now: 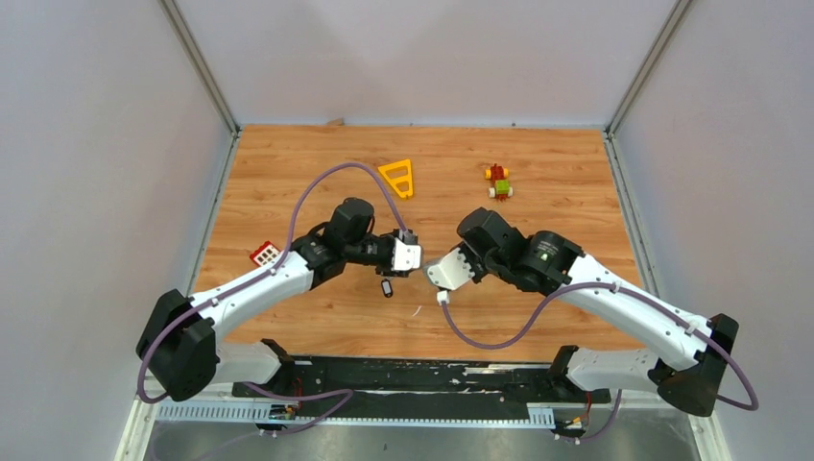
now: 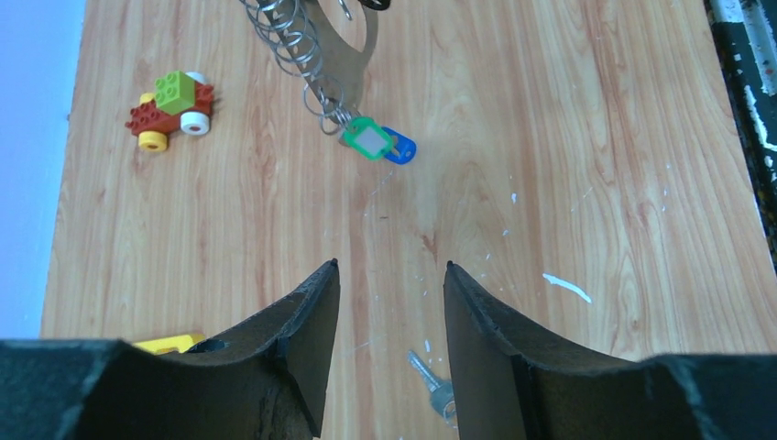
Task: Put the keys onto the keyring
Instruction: Adjust the keyring.
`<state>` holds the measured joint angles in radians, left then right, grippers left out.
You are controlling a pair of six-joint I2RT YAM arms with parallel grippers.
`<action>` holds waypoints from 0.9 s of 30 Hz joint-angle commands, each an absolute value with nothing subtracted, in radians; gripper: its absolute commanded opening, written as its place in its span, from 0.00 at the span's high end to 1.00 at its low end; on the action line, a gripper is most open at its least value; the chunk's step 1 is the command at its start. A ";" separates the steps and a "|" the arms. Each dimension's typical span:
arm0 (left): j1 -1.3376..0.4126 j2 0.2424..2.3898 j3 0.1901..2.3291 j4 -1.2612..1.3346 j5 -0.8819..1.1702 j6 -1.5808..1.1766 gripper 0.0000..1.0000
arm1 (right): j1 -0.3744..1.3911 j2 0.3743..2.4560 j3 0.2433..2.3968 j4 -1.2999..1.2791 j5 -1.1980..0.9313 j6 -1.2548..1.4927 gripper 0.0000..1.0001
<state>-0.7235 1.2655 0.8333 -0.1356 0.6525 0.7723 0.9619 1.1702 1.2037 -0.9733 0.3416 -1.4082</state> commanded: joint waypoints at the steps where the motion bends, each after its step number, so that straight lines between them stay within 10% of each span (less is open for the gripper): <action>1: -0.708 1.273 0.861 -0.072 0.645 0.733 0.47 | 0.981 1.175 1.167 -0.880 0.553 -1.499 1.00; 13: -0.663 1.277 0.861 0.018 0.634 0.646 0.49 | 1.030 1.206 1.078 -0.750 0.760 -1.613 1.00; 27: -0.649 1.286 0.910 -0.036 0.893 0.706 0.52 | 1.028 1.215 1.339 -0.978 0.317 -1.310 1.00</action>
<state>-0.6521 1.2808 0.8623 -0.0406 0.7647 0.6842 1.0271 1.2221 1.2812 -0.9382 0.4309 -1.4181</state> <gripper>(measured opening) 0.496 0.009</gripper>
